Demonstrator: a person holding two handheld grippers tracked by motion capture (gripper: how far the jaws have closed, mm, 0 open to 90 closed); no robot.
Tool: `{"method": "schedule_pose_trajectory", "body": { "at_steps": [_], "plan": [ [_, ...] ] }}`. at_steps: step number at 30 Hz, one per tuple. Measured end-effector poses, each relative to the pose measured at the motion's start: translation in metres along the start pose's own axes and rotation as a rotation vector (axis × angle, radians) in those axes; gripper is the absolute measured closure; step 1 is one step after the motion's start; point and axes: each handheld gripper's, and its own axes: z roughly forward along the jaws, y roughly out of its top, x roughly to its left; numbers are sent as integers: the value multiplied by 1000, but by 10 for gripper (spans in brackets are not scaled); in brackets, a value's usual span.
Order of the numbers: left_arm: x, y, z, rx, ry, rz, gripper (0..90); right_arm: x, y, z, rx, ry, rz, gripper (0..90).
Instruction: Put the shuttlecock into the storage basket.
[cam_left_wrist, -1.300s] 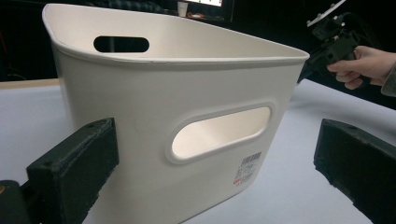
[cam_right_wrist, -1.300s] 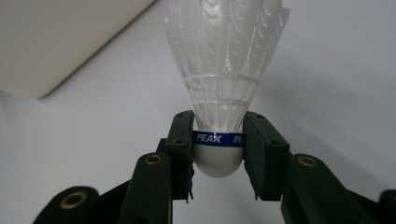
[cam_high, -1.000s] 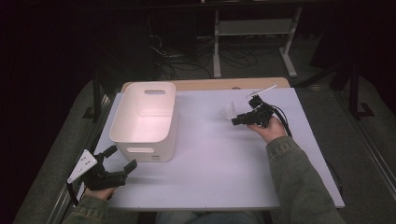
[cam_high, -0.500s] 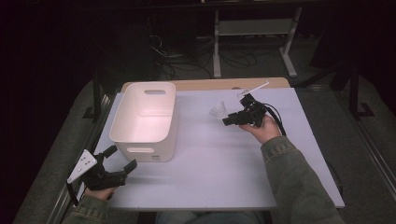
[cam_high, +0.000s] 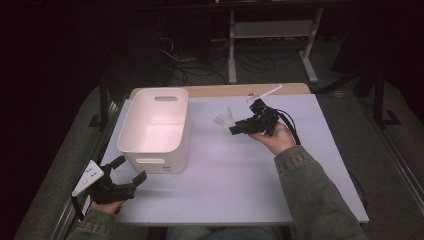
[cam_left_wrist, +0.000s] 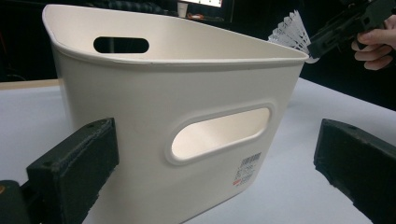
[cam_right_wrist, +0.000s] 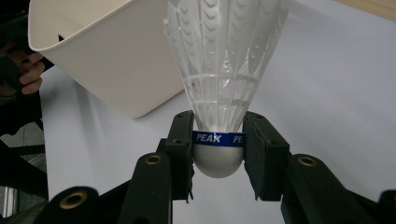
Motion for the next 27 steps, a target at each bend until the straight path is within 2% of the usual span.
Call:
{"method": "schedule_pose_trajectory", "body": {
  "at_steps": [19,27],
  "plan": [
    [0,0,0,0,0,1,0,21,19,-9,-21,19,-15,633],
    [0,0,0,-1,0,0,0,35,29,-6,-8,35,-47,633]
  ]
}}
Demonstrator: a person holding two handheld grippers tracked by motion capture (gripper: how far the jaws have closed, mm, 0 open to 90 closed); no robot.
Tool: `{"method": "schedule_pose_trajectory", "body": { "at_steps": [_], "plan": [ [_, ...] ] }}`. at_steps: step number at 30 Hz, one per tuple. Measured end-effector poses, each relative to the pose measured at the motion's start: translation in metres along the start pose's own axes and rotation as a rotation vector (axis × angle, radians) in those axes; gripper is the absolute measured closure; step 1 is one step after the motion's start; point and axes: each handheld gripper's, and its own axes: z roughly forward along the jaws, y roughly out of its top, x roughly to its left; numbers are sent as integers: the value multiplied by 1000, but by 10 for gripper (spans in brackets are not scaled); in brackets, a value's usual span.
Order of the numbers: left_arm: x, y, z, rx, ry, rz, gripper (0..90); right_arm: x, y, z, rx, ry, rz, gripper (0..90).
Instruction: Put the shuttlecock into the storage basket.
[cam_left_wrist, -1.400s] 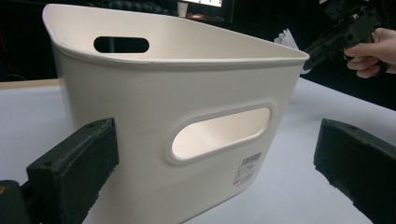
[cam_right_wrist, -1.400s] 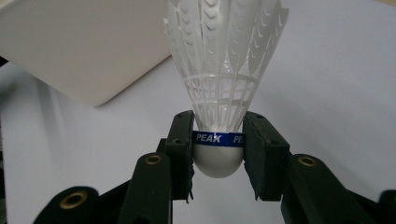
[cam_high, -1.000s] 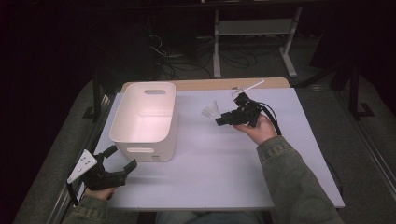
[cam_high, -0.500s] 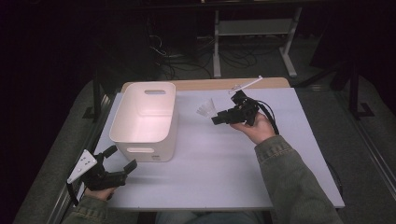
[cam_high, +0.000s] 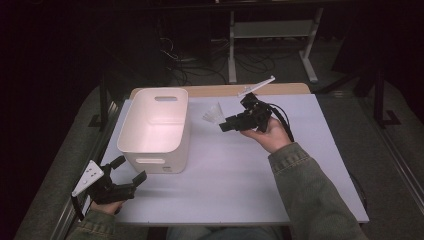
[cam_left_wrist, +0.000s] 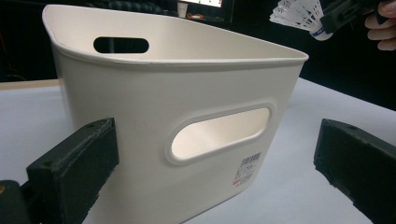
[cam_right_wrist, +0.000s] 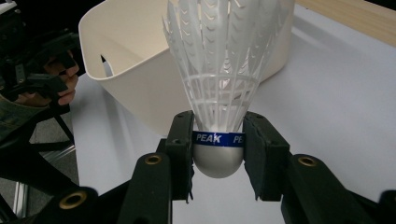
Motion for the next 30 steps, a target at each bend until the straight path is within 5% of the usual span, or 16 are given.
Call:
{"method": "schedule_pose_trajectory", "body": {
  "at_steps": [30],
  "plan": [
    [0,0,0,0,-2,1,0,26,30,21,-8,56,-40,632]
  ]
}}
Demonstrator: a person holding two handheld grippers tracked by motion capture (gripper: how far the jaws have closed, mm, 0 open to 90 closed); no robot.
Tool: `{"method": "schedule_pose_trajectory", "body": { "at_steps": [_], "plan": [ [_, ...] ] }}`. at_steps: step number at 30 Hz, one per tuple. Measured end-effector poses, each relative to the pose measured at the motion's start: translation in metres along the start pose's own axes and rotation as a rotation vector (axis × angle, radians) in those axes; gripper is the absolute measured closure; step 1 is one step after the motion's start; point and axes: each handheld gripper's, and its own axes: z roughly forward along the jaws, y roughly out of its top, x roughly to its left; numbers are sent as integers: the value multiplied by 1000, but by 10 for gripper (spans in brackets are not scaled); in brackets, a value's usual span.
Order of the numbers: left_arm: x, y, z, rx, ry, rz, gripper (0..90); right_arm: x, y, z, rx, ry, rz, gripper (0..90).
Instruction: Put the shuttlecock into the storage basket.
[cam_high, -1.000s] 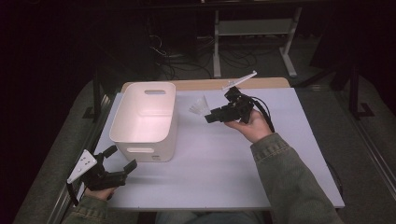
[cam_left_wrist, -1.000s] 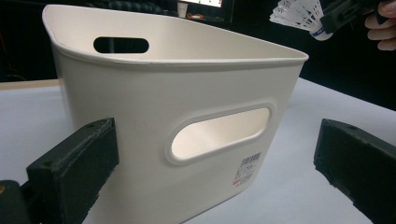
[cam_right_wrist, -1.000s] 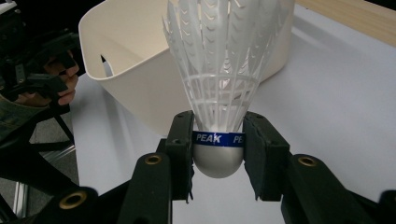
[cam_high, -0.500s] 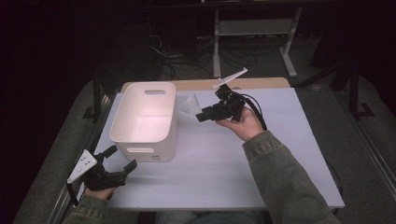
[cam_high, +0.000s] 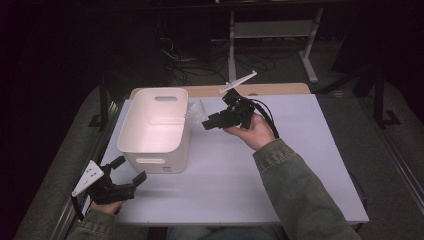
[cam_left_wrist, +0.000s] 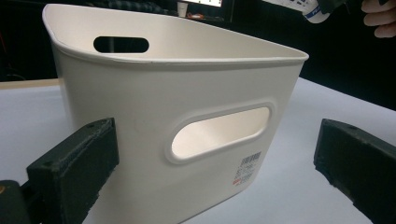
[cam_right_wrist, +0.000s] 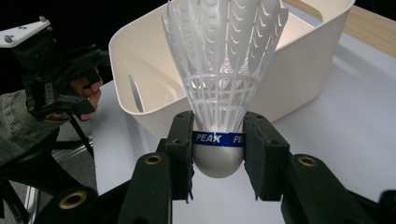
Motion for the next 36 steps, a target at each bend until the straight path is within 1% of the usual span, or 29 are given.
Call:
{"method": "schedule_pose_trajectory", "body": {
  "at_steps": [2,7,8,9,14,17,19,21,26,27,29,31,33,35,36],
  "plan": [
    [0,0,-1,7,3,0,0,2,2,2,2,7,0,633],
    [0,0,0,6,0,0,0,8,6,8,4,16,-8,633],
    [0,0,0,5,0,0,0,9,7,9,8,18,-8,633],
    [0,0,0,-7,-2,-2,0,9,8,11,7,23,-11,633],
    [0,0,0,-5,-1,0,0,14,14,20,6,42,-18,632],
    [0,0,0,-6,2,-9,0,18,19,26,6,52,-39,632],
    [0,0,0,-8,3,-10,0,23,23,30,6,65,-33,632],
    [-1,-1,0,-8,3,-11,0,26,26,34,7,74,-39,633],
    [0,-1,-1,-10,3,-7,0,30,30,42,13,89,-39,633],
    [0,-1,-1,-10,4,-7,0,29,31,44,10,82,-55,632],
    [0,-1,-1,-10,4,-5,0,32,32,47,12,102,-41,632],
    [0,0,-1,-9,6,-6,0,33,34,50,14,98,-60,633],
    [0,0,-2,-5,8,-4,0,37,37,53,18,113,-45,632],
    [0,0,-2,-3,8,-5,0,39,38,56,19,110,-61,633],
    [0,0,-1,-11,7,-9,0,40,39,58,16,113,-61,632]
  ]
}}
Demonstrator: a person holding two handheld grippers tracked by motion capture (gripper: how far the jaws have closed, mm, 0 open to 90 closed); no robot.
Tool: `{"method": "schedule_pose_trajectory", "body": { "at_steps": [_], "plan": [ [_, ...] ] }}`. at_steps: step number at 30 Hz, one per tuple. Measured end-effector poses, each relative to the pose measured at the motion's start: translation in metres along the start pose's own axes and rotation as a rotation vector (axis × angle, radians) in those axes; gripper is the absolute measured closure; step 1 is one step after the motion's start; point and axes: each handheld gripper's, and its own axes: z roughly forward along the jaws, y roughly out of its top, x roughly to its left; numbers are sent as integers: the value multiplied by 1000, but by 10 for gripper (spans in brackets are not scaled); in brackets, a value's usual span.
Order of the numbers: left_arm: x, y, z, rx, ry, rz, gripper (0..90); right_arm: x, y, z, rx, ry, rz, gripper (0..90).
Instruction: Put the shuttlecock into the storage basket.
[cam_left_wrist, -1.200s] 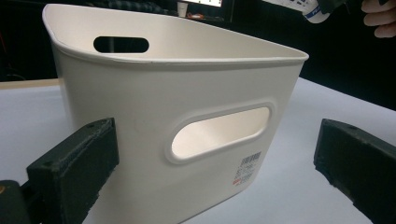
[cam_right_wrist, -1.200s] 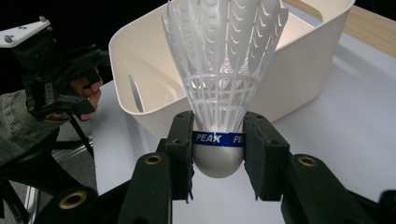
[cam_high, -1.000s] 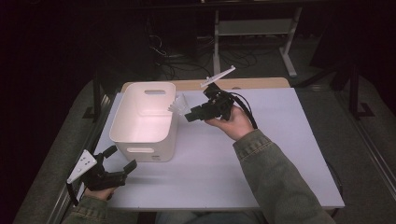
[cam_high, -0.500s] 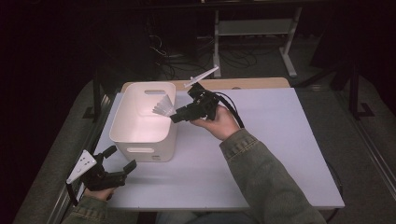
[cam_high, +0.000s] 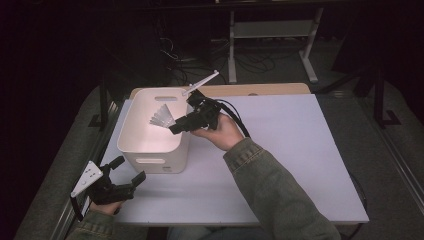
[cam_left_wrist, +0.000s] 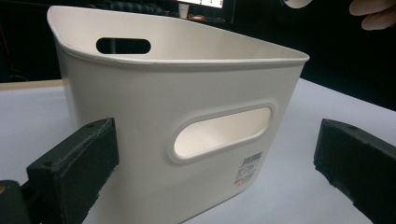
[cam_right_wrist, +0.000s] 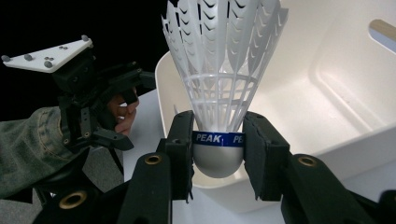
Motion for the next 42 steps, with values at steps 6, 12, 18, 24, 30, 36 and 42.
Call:
{"method": "schedule_pose_trajectory", "body": {
  "at_steps": [6,12,18,24,30,36,42],
  "plan": [
    [1,0,-1,5,0,8,0,2,5,8,0,11,-2,632],
    [1,0,-1,7,0,18,0,1,10,18,17,10,-19,632],
    [1,0,-2,4,2,7,0,-4,13,27,21,10,-9,632],
    [1,0,-2,-2,2,5,0,-12,14,35,23,8,7,633],
    [1,0,-2,-2,4,-4,0,-19,13,41,32,6,28,632],
    [1,0,-2,-1,3,-1,0,-22,13,45,49,1,35,631],
    [1,0,-3,7,8,-4,0,-24,13,50,56,2,32,630]
  ]
}}
